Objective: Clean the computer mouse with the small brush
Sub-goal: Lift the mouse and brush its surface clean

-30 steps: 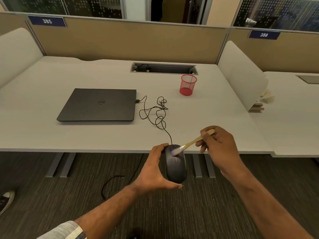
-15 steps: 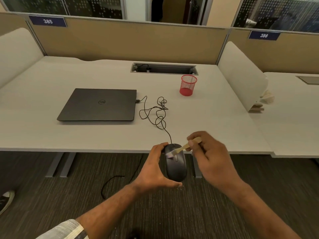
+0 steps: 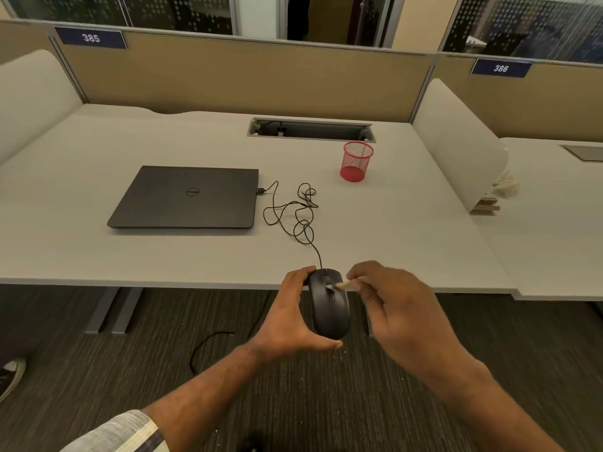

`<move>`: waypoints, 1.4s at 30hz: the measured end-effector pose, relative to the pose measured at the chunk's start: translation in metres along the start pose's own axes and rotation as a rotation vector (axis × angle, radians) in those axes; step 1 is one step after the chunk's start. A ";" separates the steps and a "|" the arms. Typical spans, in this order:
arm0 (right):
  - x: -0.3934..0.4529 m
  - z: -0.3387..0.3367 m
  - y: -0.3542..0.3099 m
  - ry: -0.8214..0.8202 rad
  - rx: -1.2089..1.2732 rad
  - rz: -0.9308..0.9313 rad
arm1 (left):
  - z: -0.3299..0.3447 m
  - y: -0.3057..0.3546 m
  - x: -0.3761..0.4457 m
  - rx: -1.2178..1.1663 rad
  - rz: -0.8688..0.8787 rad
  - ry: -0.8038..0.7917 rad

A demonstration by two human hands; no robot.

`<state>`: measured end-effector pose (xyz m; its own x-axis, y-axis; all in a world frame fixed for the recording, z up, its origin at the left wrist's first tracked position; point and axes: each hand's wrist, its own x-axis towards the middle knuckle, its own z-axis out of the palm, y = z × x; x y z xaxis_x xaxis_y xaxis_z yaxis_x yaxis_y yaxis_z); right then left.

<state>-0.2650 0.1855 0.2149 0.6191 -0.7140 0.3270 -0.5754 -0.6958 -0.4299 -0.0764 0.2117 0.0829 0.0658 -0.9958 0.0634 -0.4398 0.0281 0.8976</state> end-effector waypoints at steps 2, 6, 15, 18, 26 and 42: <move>-0.008 0.007 -0.008 -0.078 -0.057 -0.038 | 0.001 -0.001 0.002 0.000 -0.002 0.000; -0.018 0.018 -0.017 -0.136 -0.023 -0.052 | 0.002 -0.003 0.002 0.000 -0.011 0.007; -0.004 0.011 -0.002 0.074 0.072 0.061 | 0.001 -0.001 0.005 -0.002 -0.003 -0.009; 0.002 0.014 -0.006 0.006 0.027 0.060 | 0.003 0.000 0.005 0.009 -0.005 -0.008; -0.011 0.023 -0.014 -0.217 0.022 -0.019 | 0.000 0.004 0.007 -0.025 -0.011 0.011; -0.025 0.012 0.009 -0.040 0.221 0.022 | -0.002 0.003 0.004 -0.064 -0.064 0.040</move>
<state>-0.2790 0.1977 0.1930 0.6306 -0.7224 0.2839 -0.4607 -0.6427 -0.6121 -0.0757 0.2084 0.0871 0.1282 -0.9915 0.0217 -0.3754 -0.0283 0.9264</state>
